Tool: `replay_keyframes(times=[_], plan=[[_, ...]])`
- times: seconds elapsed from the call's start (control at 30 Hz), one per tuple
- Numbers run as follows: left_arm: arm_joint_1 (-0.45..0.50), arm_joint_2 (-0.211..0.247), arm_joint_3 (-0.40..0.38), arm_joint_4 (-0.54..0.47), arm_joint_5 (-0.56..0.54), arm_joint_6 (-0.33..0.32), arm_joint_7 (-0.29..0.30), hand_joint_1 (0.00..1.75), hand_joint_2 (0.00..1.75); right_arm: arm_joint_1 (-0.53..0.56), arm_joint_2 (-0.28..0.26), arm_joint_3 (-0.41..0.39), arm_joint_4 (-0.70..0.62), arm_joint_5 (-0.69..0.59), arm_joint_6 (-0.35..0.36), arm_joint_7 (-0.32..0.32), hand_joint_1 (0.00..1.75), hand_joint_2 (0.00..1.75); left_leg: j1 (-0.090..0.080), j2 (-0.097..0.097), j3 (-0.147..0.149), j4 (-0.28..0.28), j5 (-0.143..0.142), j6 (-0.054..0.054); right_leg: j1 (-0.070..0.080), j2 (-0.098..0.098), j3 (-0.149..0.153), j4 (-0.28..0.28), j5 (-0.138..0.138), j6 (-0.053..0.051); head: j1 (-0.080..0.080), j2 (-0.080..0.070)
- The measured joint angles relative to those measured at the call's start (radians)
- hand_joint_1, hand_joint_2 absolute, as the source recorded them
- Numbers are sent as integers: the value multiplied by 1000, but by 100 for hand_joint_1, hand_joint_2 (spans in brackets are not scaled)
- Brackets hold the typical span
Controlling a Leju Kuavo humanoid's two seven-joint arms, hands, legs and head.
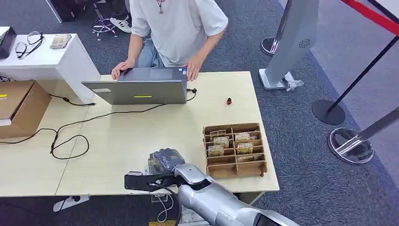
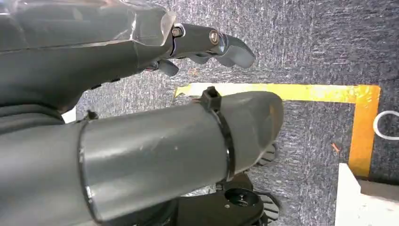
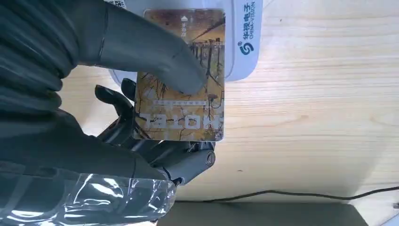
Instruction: Pass the card to the sensor for recognition and then transmit it.
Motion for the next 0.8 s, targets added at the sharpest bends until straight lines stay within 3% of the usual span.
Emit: replay_keyframes(times=[0.4,0.8], plan=[[-7,-2,0,0,1,6,-21,0,0,-1,3,0,26,21,-31,5,175,175,0,0,0,0,0,0,0,0,0,0,0,0,0,0],[-7,-2,0,0,7,5,-26,0,0,0,4,-2,33,13,-44,-41,175,175,0,0,0,0,0,0,0,0,0,0,0,0,0,0]])
